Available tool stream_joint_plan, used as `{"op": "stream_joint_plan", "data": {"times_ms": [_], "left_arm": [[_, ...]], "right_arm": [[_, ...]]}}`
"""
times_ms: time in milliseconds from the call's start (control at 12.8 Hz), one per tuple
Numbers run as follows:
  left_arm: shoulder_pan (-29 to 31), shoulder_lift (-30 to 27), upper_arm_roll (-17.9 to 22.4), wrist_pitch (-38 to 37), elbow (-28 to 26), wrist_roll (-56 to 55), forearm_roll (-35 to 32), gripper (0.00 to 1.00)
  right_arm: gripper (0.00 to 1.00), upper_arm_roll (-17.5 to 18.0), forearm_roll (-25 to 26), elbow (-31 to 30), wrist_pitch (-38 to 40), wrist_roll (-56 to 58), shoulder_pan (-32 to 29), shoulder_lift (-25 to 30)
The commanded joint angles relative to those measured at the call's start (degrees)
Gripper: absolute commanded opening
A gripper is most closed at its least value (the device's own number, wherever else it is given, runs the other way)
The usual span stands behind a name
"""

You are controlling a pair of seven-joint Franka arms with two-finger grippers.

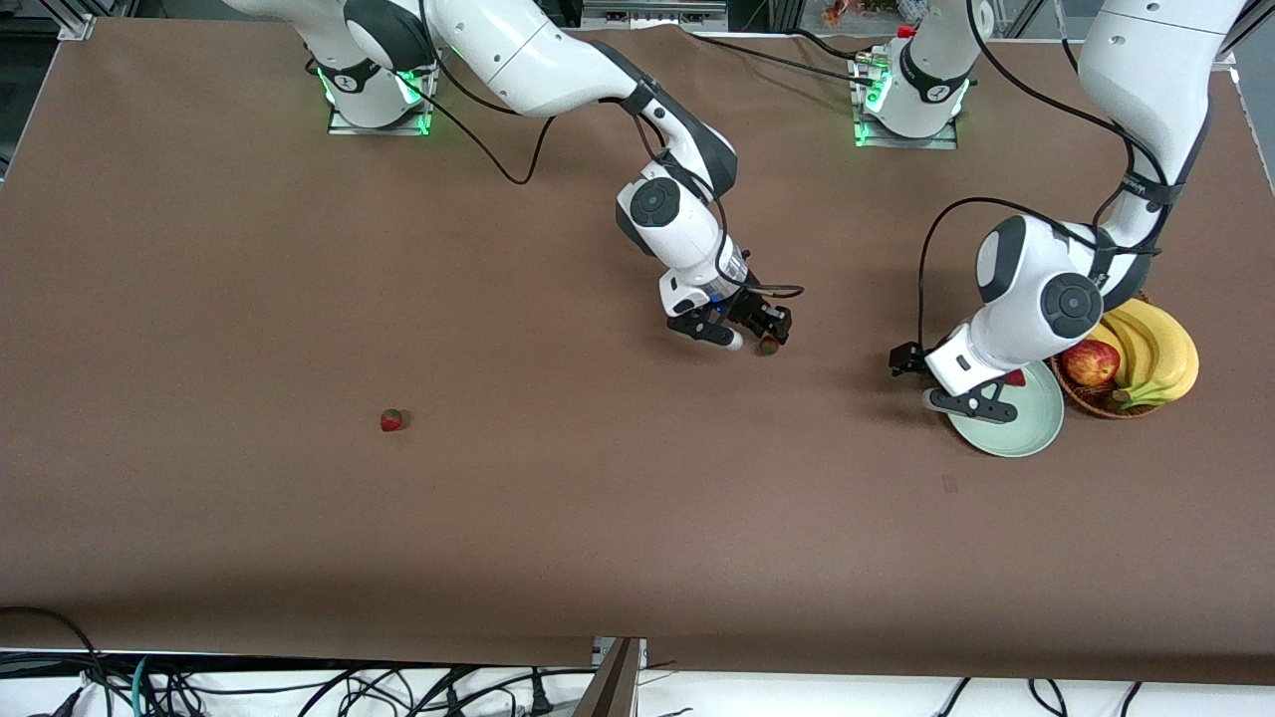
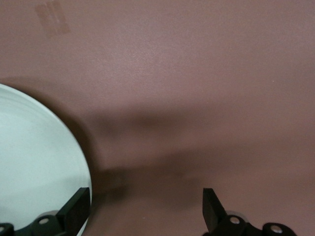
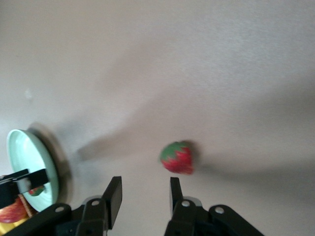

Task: Collect all strawberries into plate
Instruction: 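Open the left gripper over the plate while the right gripper carries another, then grasp the second strawberry with the left gripper while the right gripper reaches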

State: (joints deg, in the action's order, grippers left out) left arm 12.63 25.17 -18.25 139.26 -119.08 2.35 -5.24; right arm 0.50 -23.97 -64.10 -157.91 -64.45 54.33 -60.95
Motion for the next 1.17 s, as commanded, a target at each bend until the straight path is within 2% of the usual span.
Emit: {"op": "stream_joint_plan", "data": {"times_ms": [0,157,313,470,548,627,705,783,861,1018,1096], "left_arm": [[0.29,-0.03,-0.03,-1.19,0.61,0.03,0.06,1.0],[-0.15,0.15,-1.25,-1.19,0.61,-1.02,0.75,1.0],[-1.9,0.58,-2.32,-0.66,0.69,-3.91,0.85,1.0],[-4.62,1.46,-2.32,-0.05,0.87,-7.69,0.76,1.0],[-6.37,1.81,-2.32,1.18,1.22,-8.58,0.67,1.0],[-7.87,2.34,-2.4,1.45,2.18,-9.11,0.76,1.0],[-9.45,2.87,-2.41,1.54,2.88,-10.94,0.76,1.0],[-11.56,3.48,-2.93,1.54,3.76,-14.79,0.32,1.0],[-13.06,4.1,-3.8,1.54,5.07,-18.83,-0.03,1.0],[-15.43,5.15,-4.6,1.63,6.75,-23.77,-1.51,1.0],[-16.31,5.77,-4.78,1.54,6.84,-25.79,-3.44,1.0]], "right_arm": [[0.66,-0.14,-0.29,1.25,6.61,-0.06,-0.89,1.97],[0.7,-1.19,0.15,1.25,14.43,0.73,-2.56,4.69],[0.7,-4.09,1.82,1.34,27.15,4.22,-4.14,8.38],[0.7,-4.28,2.0,1.26,38.07,13.08,-7.73,12.16],[0.74,-4.45,2.17,1.25,42.81,17.04,-9.84,13.74],[0.74,-5.85,2.44,1.25,48.26,21.86,-11.25,14.97],[0.75,-9.17,3.14,0.91,54.23,28.35,-11.44,16.38],[0.8,-13.73,3.49,0.73,60.64,34.68,-11.36,16.91],[0.81,-18.3,4.71,0.12,64.71,41.09,-11.36,17.35],[0.81,-24.64,5.25,-5.92,64.84,53.24,-11.44,18.93],[0.81,-26.5,5.25,-8.48,63.36,57.46,-11.36,19.12]]}}
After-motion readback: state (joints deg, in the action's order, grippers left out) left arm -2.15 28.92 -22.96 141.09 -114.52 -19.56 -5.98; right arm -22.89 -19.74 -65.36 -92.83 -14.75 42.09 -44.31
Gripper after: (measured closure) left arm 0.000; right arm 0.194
